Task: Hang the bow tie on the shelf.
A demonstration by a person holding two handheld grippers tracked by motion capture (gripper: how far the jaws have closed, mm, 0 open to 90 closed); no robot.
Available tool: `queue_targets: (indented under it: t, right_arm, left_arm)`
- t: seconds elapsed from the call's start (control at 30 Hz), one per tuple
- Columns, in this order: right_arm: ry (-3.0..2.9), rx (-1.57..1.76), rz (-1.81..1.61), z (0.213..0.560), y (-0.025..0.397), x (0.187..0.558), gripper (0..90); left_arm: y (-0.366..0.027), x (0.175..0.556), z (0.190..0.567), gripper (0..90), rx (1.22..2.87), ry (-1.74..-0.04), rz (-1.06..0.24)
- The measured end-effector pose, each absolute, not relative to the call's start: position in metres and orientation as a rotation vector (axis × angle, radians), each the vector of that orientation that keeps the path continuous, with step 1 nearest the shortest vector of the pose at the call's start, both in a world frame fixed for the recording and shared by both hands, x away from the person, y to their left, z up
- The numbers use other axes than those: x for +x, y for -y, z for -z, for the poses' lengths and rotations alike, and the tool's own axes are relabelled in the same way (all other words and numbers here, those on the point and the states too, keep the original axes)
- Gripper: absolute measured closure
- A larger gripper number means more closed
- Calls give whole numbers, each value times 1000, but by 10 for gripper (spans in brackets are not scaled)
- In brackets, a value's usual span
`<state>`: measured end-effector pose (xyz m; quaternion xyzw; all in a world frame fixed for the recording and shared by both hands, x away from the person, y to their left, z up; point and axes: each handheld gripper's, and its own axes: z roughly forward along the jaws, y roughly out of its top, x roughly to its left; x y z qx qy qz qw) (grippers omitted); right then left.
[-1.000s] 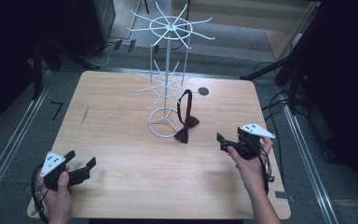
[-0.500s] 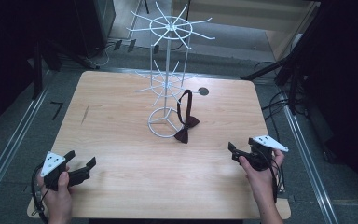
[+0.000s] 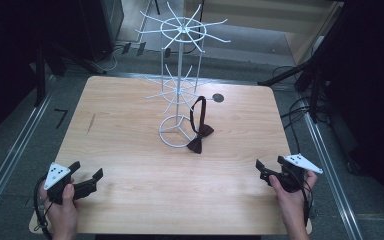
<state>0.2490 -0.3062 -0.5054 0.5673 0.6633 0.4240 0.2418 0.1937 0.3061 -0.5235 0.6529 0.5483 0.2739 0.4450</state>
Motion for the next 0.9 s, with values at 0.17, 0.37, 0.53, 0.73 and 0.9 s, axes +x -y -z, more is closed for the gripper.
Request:
queue_targets:
  t: [0.17,0.37,0.53,0.73,0.9]
  right_arm:
    - [-1798,1565,-1146,510,317,244,143]
    - [-1770,1607,-1138,521,334,234,143]
    - [-1758,1621,-1125,529,346,228,144]
    - [-1719,1661,-1116,538,364,220,144]
    - [-1679,1693,-1111,545,377,215,146]
  left_arm:
    - [-306,194,524,127,1617,-1358,-679]
    - [-306,194,523,126,1620,-1360,-679]
    - [-306,193,523,125,1619,-1359,-680]
    - [-306,193,523,123,1621,-1350,-681]
    - [-306,193,523,123,1622,-1349,-684]
